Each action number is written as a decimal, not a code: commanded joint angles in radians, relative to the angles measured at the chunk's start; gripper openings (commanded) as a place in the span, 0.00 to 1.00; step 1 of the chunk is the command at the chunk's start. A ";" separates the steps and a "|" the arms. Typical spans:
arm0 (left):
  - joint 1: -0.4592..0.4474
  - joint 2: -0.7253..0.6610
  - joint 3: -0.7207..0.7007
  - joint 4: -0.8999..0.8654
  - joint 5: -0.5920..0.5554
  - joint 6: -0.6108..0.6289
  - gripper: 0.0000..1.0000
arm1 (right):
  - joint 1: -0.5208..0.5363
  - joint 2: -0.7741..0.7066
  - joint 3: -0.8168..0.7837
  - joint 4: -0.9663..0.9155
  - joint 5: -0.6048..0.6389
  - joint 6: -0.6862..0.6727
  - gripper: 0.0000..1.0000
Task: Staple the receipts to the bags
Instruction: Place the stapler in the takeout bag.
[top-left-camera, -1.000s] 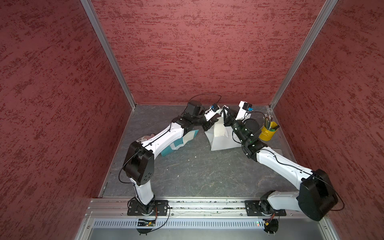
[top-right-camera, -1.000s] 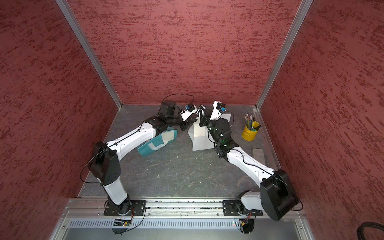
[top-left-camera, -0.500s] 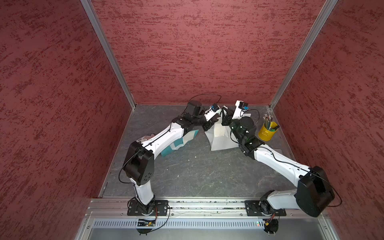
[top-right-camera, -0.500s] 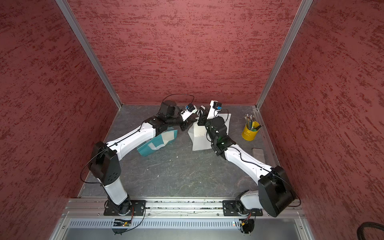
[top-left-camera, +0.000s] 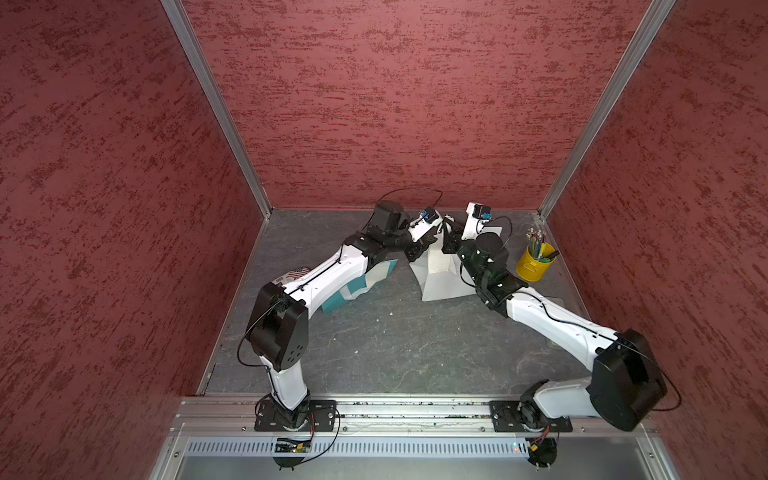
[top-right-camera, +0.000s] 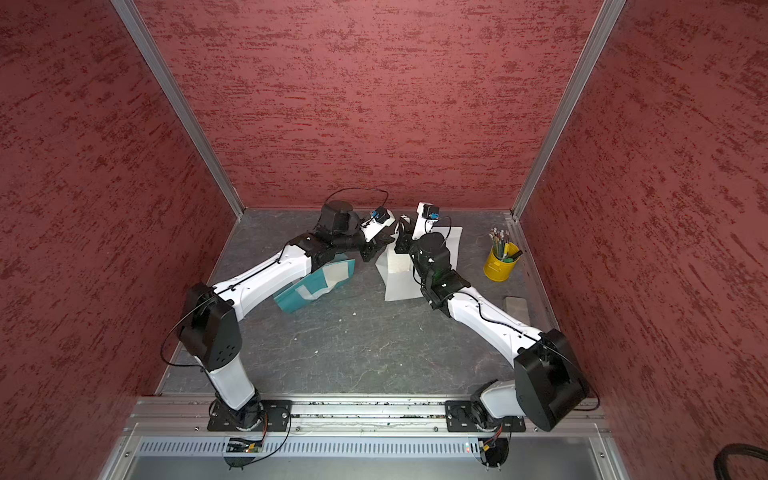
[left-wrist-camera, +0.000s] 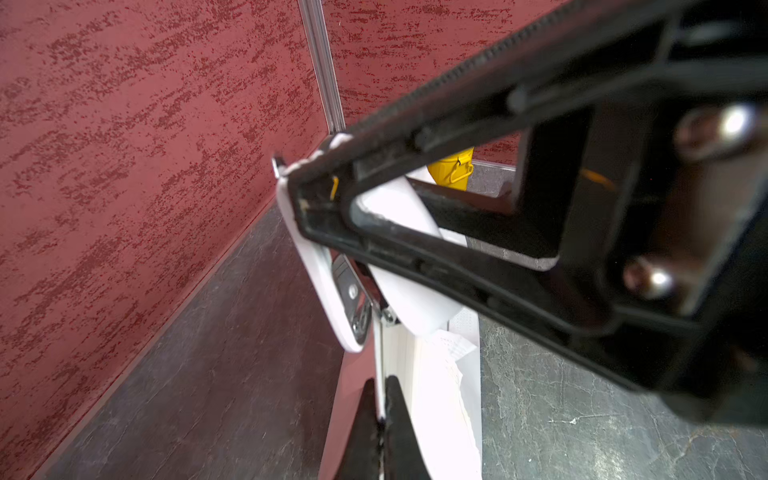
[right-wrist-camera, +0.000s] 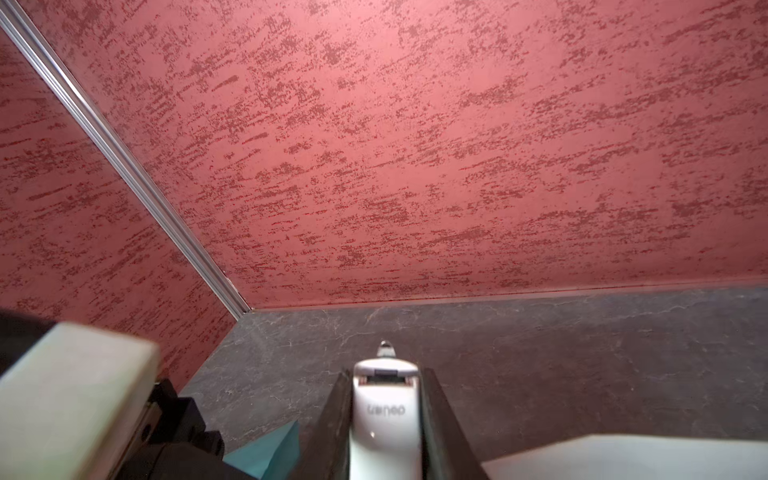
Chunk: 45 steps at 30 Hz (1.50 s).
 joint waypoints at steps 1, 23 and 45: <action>0.001 -0.014 0.002 0.019 0.003 0.014 0.00 | 0.006 0.000 0.036 -0.001 0.016 -0.019 0.00; 0.006 -0.008 0.005 0.024 0.004 0.005 0.00 | 0.007 -0.010 0.016 -0.054 -0.025 -0.034 0.13; 0.012 -0.011 -0.009 0.028 0.008 0.009 0.00 | -0.003 -0.089 0.004 -0.109 -0.085 -0.076 0.68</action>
